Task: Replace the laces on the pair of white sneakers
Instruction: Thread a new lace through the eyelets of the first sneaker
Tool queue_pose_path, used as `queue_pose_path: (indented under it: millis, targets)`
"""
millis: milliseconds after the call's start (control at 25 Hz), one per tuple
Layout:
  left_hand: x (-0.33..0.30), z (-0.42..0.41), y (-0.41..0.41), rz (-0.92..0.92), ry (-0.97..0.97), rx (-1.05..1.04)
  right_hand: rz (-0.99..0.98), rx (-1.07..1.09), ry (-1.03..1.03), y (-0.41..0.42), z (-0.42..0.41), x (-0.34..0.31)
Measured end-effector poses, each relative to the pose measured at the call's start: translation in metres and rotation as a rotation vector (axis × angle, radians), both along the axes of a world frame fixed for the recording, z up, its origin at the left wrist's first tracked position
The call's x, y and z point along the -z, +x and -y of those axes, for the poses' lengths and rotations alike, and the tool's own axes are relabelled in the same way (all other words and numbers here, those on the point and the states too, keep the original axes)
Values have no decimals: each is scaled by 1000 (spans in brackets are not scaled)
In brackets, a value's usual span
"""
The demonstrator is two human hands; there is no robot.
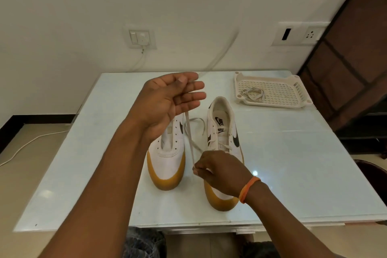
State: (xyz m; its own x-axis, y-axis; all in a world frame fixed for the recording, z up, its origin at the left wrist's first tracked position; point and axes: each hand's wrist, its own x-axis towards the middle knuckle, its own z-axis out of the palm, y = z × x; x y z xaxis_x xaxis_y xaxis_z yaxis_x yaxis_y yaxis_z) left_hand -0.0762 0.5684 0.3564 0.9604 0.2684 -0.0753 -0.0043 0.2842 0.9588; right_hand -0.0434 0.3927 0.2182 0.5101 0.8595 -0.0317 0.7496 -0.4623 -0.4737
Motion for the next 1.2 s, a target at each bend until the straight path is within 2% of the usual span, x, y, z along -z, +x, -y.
queue_pose_path:
  millis: [80,160,240,320,400,480,600,760,880,920,1120,1200]
  targets:
    - [8,7,4,13,35,-20,-48,20,-7,-4,-2,2]
    - [21,17,7,-21,217,-21,-208,150,163,-2,-2,-4]
    - [35,26,9,-86,362,29,-520,327,433,4,-2,-13]
    - [43,35,12,-133,415,72,-908,447,716,14,0,-24]
    - [48,40,17,-140,465,77,-1128,500,891,21,2,-30]
    - [52,43,19,-126,610,112,-1176,550,949,26,4,-31]
    - [59,48,17,-121,805,192,-1037,574,902,33,10,-32]
    - [58,47,19,-99,858,162,-834,505,874,36,18,-37]
    - [60,49,19,-160,887,136,-699,617,886,41,21,-40]
    - [62,49,19,-188,899,140,-743,649,914,41,21,-39]
    - [70,53,22,-273,945,184,-1228,810,1140,43,16,-34]
    - [71,54,21,-355,960,255,-1338,854,1156,47,19,-33]
